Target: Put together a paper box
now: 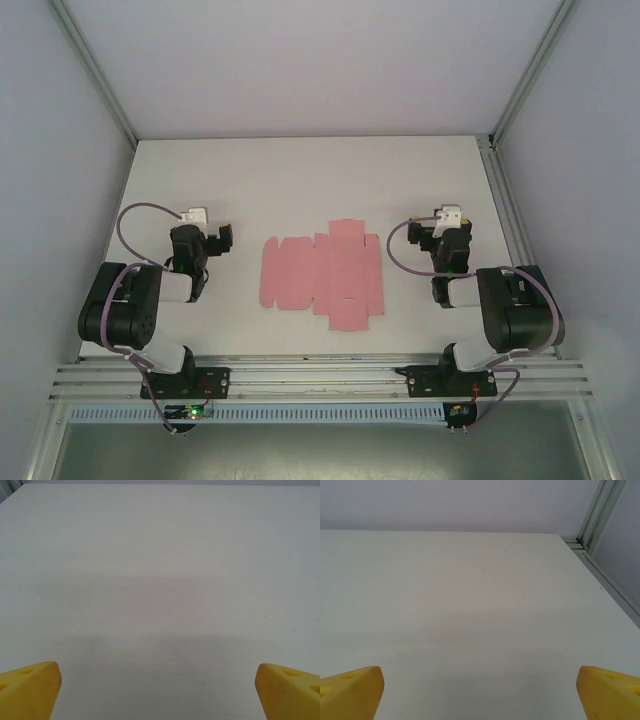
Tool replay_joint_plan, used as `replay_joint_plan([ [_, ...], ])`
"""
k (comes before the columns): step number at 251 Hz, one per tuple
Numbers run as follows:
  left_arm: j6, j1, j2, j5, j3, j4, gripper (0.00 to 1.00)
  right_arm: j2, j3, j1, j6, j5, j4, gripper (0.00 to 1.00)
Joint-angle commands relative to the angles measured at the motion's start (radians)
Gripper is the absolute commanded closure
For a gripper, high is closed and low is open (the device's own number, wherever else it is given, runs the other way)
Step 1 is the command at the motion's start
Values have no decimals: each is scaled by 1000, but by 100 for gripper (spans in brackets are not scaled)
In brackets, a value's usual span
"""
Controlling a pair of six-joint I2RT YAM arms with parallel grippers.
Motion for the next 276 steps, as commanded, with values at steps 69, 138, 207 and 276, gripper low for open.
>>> replay_joint_plan([
  [69,9,9,-4,-4,14,25,0,-8,19,-9,11,-16,6,2],
  [138,9,9,-3,-3,14,23,0,-7,19,-9,11,-16,6,2],
  [207,9,9,-3,-3,16,24,0,-8,19,-9,11,-16,6,2],
  [276,-40,9,-160,-13,202,-450,0,-129,87,7,4,24,-200,2],
])
